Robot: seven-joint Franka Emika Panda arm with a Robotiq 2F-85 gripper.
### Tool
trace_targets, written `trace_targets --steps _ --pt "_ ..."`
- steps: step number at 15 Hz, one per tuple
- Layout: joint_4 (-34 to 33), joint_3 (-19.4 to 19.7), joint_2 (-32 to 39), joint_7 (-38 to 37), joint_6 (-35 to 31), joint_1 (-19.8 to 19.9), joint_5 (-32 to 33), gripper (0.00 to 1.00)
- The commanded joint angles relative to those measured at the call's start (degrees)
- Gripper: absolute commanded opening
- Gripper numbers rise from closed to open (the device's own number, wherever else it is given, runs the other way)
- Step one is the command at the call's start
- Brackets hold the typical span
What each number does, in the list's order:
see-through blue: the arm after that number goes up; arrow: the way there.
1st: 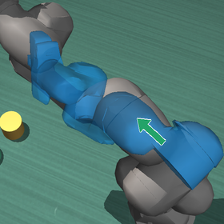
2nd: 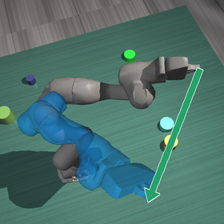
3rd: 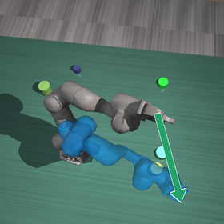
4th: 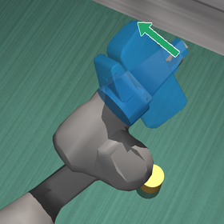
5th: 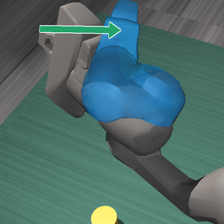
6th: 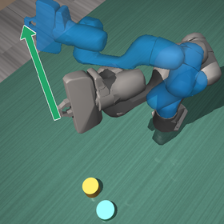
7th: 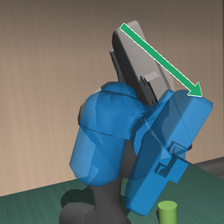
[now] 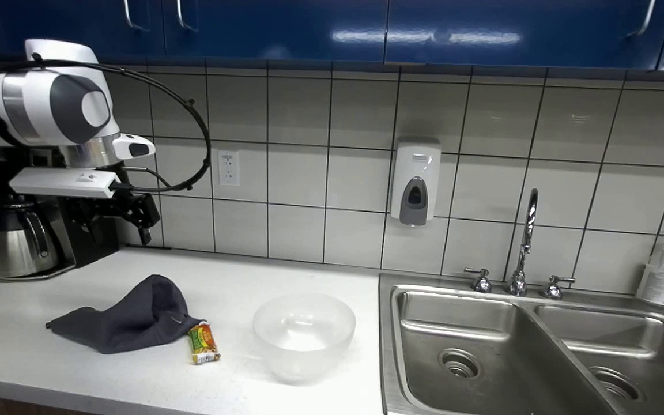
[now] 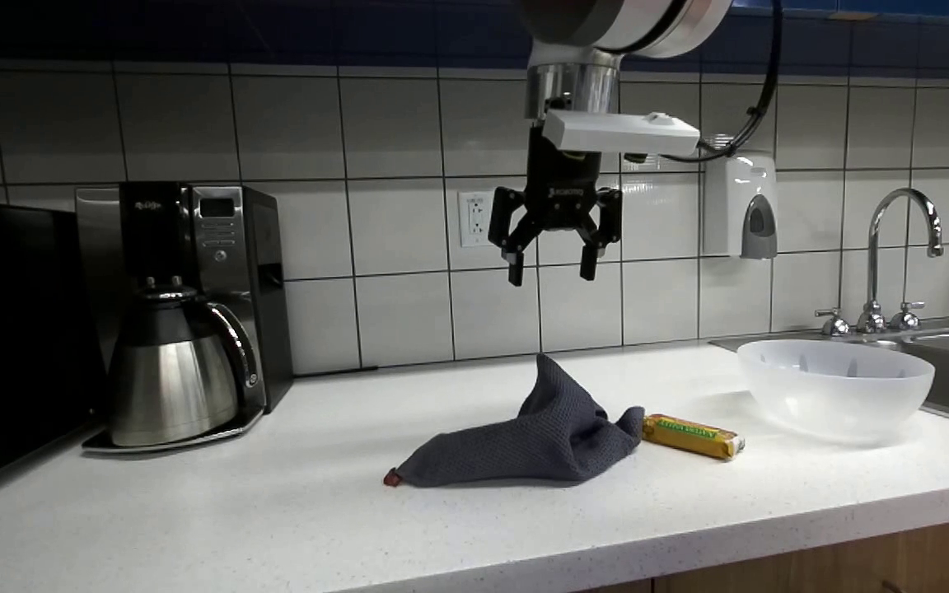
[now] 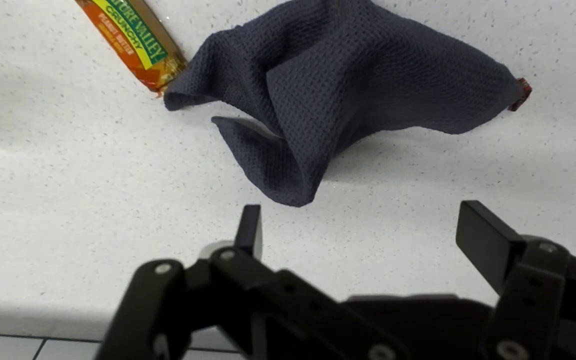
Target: Take the grey hand towel out of the bowl
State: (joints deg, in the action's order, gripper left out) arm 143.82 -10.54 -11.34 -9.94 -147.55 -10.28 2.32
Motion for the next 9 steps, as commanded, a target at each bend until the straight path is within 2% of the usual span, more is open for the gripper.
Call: trace_targets --steps 1,9 --pt "5.7 -1.8 -8.5 -5.8 2.5 1.7 3.2 1.00" --pt "12.8 -1.8 -17.5 -10.3 4.9 6.0 6.4 1.00"
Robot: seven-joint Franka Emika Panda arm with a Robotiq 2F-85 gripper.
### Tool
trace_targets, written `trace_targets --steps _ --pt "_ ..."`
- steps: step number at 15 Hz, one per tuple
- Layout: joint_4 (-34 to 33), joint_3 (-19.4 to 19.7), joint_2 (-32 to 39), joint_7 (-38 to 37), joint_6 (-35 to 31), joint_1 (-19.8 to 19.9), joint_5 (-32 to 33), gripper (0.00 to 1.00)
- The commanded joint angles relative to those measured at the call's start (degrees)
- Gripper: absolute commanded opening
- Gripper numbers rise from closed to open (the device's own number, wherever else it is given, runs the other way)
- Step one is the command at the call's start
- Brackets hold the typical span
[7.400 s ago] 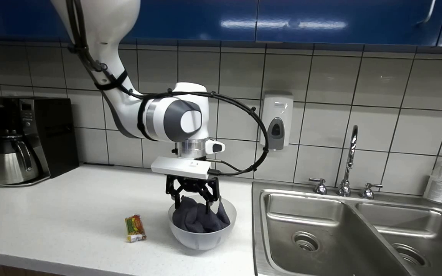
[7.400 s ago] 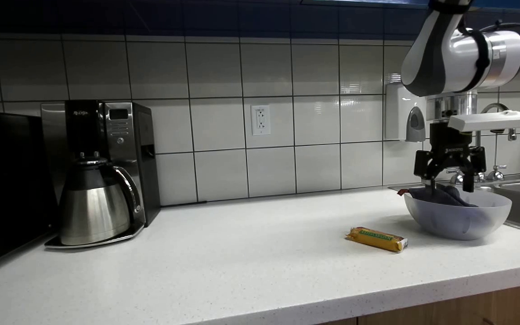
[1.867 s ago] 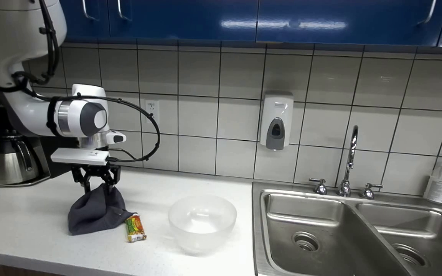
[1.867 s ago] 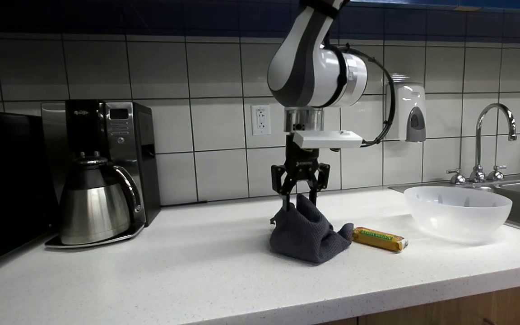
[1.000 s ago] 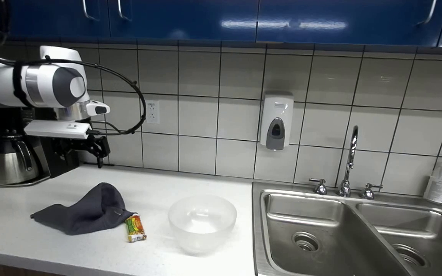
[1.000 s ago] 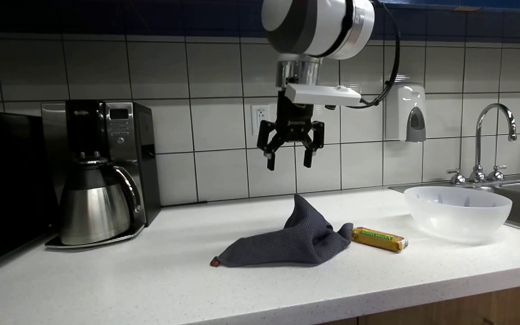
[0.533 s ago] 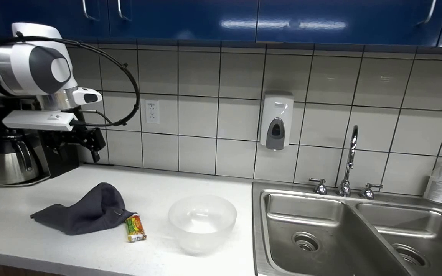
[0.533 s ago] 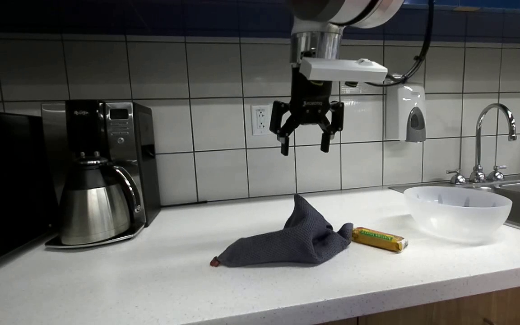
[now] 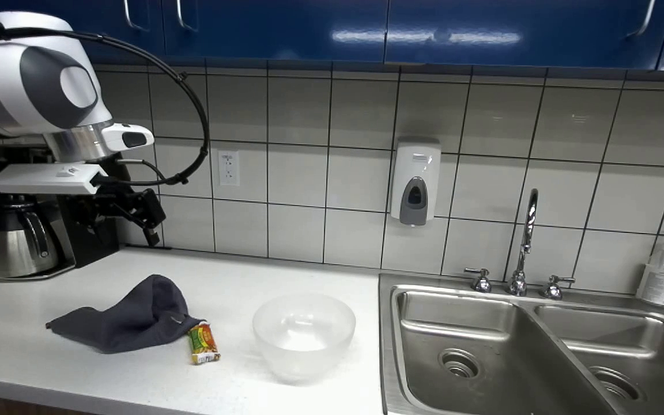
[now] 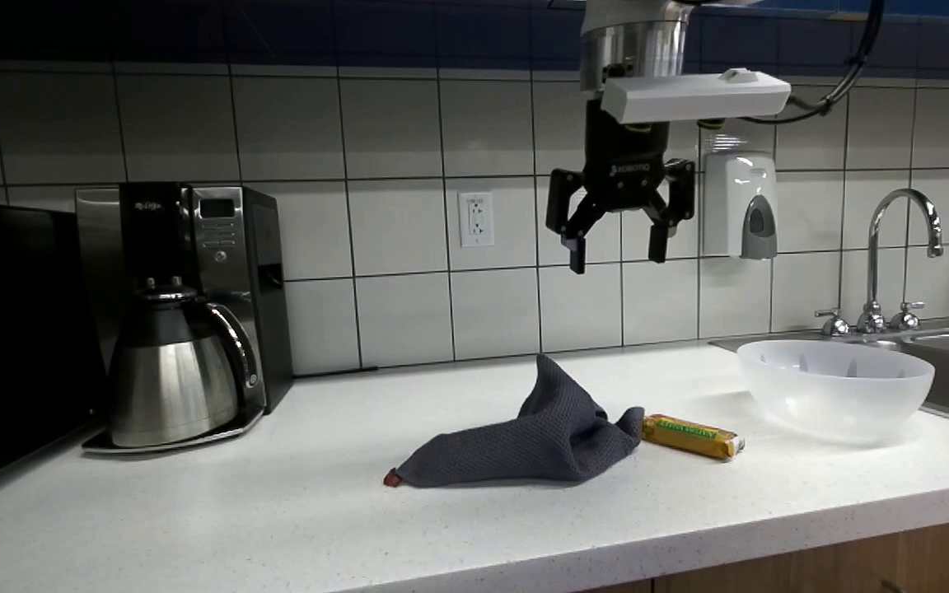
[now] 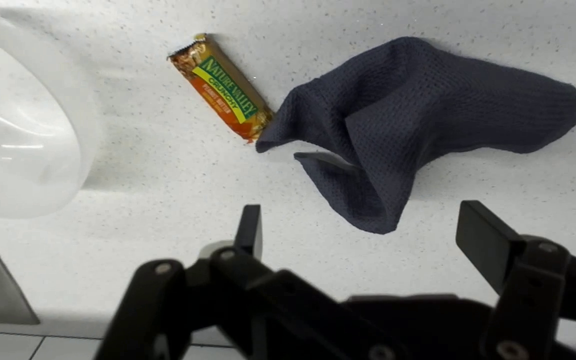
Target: Take the grey hand towel out of the bowl
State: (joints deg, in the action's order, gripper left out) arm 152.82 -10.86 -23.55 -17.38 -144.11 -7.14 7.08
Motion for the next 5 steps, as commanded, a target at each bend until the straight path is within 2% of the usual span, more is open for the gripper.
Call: trace_targets --steps 1,5 --pt "4.7 -1.4 -6.2 -3.2 1.3 3.6 1.7 1.00" --pt "7.4 -0.6 -8.6 -3.4 0.9 5.7 0.5 1.00"
